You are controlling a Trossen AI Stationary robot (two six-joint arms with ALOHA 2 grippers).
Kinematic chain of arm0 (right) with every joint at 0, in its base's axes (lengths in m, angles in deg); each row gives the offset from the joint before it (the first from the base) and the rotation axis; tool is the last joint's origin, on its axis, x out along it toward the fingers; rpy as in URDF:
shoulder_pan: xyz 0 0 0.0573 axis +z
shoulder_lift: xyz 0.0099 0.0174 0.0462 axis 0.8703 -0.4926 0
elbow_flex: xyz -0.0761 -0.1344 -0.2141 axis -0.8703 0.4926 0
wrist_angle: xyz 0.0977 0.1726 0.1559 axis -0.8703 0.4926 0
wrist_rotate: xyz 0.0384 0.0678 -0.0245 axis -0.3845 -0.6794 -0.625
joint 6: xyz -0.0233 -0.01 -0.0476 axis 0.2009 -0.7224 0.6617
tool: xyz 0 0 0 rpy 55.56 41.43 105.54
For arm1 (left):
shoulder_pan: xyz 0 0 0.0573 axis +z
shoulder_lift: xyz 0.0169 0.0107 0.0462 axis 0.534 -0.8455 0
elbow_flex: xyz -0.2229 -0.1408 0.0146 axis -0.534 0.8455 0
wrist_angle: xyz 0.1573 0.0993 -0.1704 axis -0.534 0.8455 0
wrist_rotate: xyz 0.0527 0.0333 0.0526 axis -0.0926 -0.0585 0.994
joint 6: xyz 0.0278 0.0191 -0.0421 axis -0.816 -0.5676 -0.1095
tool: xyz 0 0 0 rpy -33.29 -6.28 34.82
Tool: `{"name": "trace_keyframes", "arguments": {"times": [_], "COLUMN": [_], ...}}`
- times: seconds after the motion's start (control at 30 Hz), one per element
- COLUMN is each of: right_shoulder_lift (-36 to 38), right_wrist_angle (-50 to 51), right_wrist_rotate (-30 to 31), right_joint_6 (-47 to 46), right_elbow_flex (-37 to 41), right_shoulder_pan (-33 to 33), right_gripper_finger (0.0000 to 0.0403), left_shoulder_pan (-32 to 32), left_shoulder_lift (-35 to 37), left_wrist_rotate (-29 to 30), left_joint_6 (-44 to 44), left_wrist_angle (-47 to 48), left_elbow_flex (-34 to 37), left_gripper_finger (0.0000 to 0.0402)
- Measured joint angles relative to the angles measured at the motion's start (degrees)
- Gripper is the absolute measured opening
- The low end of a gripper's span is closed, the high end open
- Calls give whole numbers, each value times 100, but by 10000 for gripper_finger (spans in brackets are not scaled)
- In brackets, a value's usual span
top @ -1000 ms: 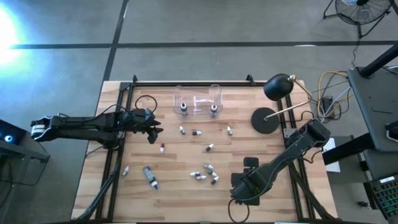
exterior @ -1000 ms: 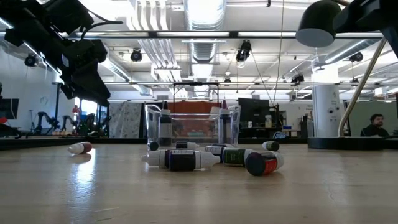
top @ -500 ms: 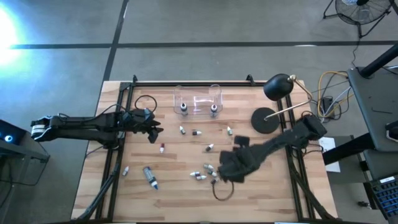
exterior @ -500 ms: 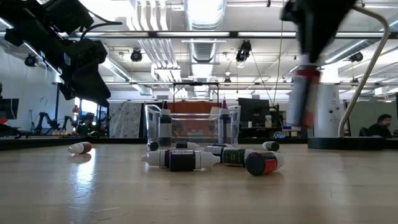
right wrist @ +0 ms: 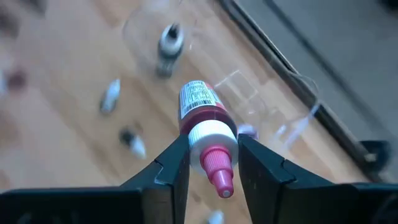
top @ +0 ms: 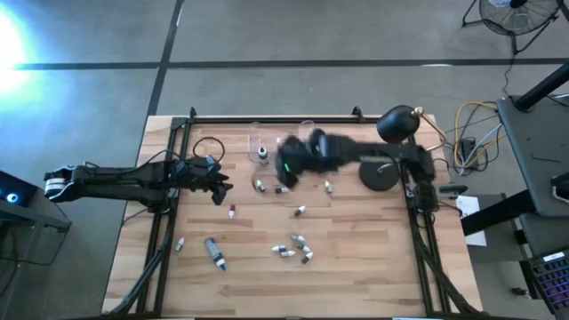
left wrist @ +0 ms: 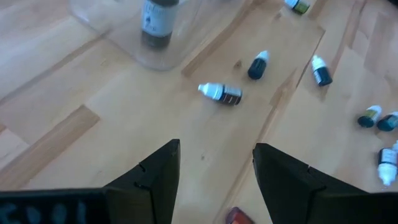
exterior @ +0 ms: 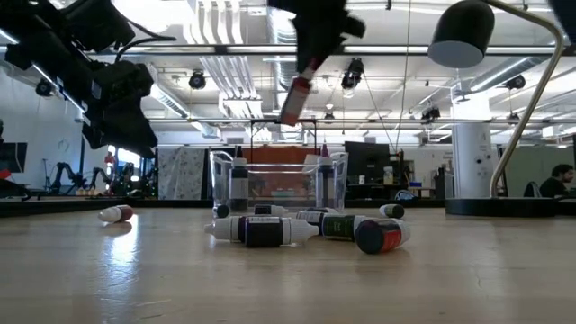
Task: Pick & Place food coloring
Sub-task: Put the large pink food coloring bottle into the transparent bin
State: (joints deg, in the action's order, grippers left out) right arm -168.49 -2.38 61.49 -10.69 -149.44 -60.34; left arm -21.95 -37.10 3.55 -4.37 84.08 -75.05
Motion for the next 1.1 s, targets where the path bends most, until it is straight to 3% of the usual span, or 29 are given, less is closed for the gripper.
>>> {"name": "trace_keyframes", "arguments": {"times": [0.1, 0.2, 0.4, 0.5, 0.63, 1.0, 1.1], "right_shoulder_lift": [-527, -1027, -1124, -1123, -1121, -1136, -1137], "right_wrist_angle": [176, 666, 748, 647, 531, 379, 382], "right_wrist_rotate": [-423, -445, -220, -14, -290, -160, -500], "right_joint_6": [-169, -491, -1640, -1663, -1617, -1605, -1714], "right_elbow_flex": [-862, -1559, -975, -862, -758, -358, -149], "right_shoulder_pan": [-405, -547, -747, -832, -1036, -1647, -1859], "right_gripper_finger": [104, 104, 104, 104, 104, 104, 104], "left_shoulder_pan": [0, 0, -9, -9, -9, -9, -9], "left_shoulder_lift": [0, 0, 0, 2, 0, 0, 0], "left_wrist_rotate": [-63, -104, -111, -110, -110, -110, -110], "left_joint_6": [4, 70, 302, 297, 268, 256, 258], "left_wrist_angle": [-8, 16, 8, -12, -10, -15, -13], "left_elbow_flex": [92, 185, 253, 253, 253, 253, 253], "left_gripper_finger": [177, 177, 177, 177, 177, 177, 177]}}
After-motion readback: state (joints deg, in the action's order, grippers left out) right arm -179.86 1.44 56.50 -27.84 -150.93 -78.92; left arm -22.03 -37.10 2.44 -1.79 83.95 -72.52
